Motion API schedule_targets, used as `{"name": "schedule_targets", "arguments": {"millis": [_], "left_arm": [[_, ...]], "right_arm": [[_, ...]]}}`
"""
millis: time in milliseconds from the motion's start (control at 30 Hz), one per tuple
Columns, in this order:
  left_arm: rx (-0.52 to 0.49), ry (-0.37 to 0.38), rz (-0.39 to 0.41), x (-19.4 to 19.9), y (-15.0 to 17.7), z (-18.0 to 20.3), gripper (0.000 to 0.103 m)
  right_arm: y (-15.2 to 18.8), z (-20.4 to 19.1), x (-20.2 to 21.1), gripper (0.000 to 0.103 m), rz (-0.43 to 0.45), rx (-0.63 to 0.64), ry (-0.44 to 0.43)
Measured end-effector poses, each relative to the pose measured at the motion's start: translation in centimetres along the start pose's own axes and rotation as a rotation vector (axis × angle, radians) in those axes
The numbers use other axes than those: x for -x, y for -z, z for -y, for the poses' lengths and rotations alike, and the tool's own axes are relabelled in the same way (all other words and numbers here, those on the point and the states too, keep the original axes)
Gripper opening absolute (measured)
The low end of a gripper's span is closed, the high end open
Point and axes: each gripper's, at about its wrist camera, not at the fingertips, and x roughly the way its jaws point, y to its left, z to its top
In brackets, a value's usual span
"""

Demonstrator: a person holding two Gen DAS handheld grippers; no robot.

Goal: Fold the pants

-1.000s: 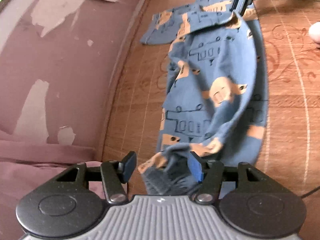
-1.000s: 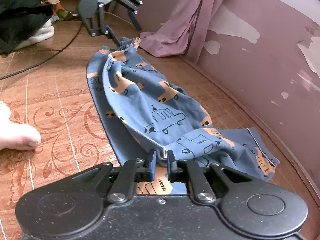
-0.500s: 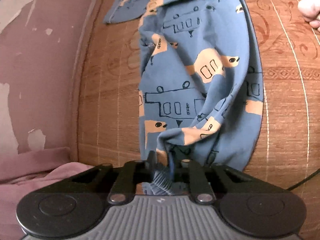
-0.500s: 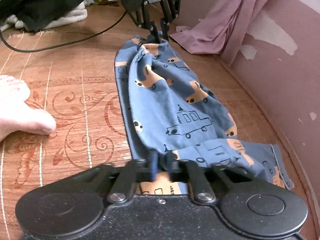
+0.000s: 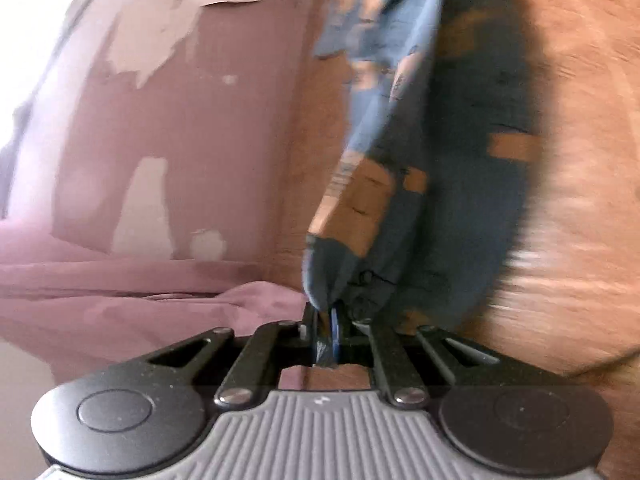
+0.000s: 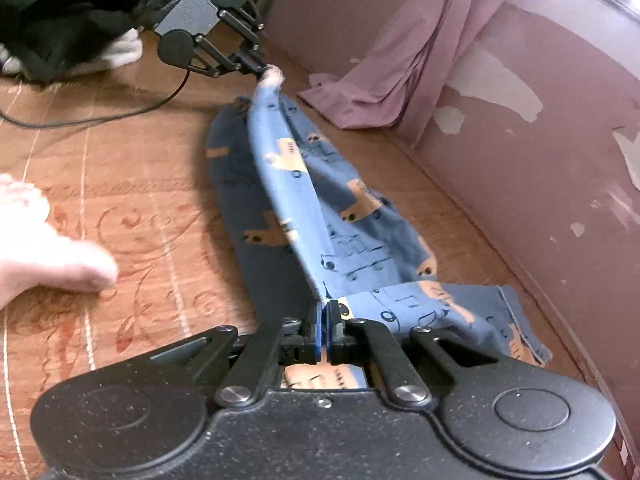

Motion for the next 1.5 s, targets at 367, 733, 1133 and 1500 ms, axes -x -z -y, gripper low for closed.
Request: {"name": "schedule_targets", "arguments": {"millis": [367,733,1133,1500], "left_arm": [[-0.050,0.231,-0.023,-0.5,1.0,0.8,0.042],[0.704,0.380,0.003,3.8,-3.5,-5.8,0.101],[1.405,0.806,0.155,-7.5,-15.9,-6.5,0.089],[1.822,1.044,0.085,-12.8,-14.6,-3.0,0.028]], "right_arm": [[0.6,-0.7,-0.4,0.003,-0.045,0.010,-0.048],[2.7,1.7,4.9,0.102,-0.040,-0.313,0.218],[7.7,5.3,7.7,0.102,0.083,-0.649,0.399],[8.0,5.8,6.7,0.102,0.148,-0.707,0.327]]}}
